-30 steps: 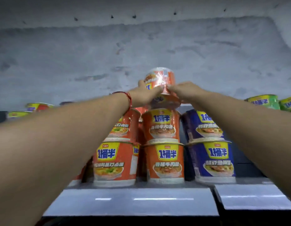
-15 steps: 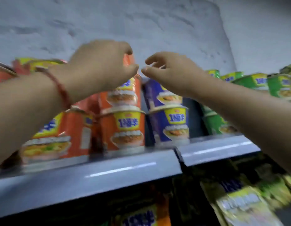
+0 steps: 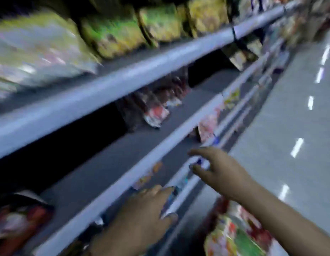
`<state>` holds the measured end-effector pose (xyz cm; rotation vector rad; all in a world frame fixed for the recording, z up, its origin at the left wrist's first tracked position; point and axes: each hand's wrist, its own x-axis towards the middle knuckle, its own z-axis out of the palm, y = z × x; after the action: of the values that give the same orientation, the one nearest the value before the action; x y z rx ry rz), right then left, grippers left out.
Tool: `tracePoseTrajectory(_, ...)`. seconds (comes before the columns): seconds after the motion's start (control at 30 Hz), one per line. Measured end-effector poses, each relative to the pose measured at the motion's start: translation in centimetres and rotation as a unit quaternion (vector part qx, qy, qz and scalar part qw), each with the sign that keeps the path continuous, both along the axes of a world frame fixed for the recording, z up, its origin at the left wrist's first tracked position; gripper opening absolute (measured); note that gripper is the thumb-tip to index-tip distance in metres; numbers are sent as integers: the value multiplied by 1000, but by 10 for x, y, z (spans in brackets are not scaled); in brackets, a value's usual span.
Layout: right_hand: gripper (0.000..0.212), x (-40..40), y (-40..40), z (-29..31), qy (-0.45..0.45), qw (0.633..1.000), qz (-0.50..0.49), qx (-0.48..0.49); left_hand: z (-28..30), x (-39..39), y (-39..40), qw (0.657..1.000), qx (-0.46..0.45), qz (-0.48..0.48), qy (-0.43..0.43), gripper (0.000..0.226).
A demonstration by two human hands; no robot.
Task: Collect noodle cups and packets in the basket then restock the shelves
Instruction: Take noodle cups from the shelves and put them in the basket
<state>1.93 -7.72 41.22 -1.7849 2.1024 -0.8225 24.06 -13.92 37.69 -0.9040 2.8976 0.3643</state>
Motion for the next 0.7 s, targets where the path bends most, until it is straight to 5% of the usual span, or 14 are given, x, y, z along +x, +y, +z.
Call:
tracePoseTrajectory(0.13, 37, -49, 53, -157, -49, 968, -54, 241, -126, -66, 25, 968, 217, 63, -106, 67)
tracePoseTrajectory(0.33, 46, -83, 122, -330, -182, 870, -173, 423, -297, -124, 59, 868, 427, 207, -146, 65)
tracePoseTrajectory(0.47, 51, -92, 140, -425, -257, 822, -254, 440, -391, -153, 71, 815, 496, 291, -75, 58)
tracePoseTrajectory(0.57, 70, -93, 137, -481, -361, 781, -319, 398, -460, -164, 71, 768, 516, 380, -21, 85)
tracePoseTrajectory(0.63, 78, -91, 133, -515, -428, 746, -350, 371, -496, -166, 72, 721, 540, 434, 13, 82)
tracePoseTrajectory(0.7, 64, -86, 125, -535, -491, 709, -371, 344, -513, -169, 72, 688, 559, 462, 27, 79)
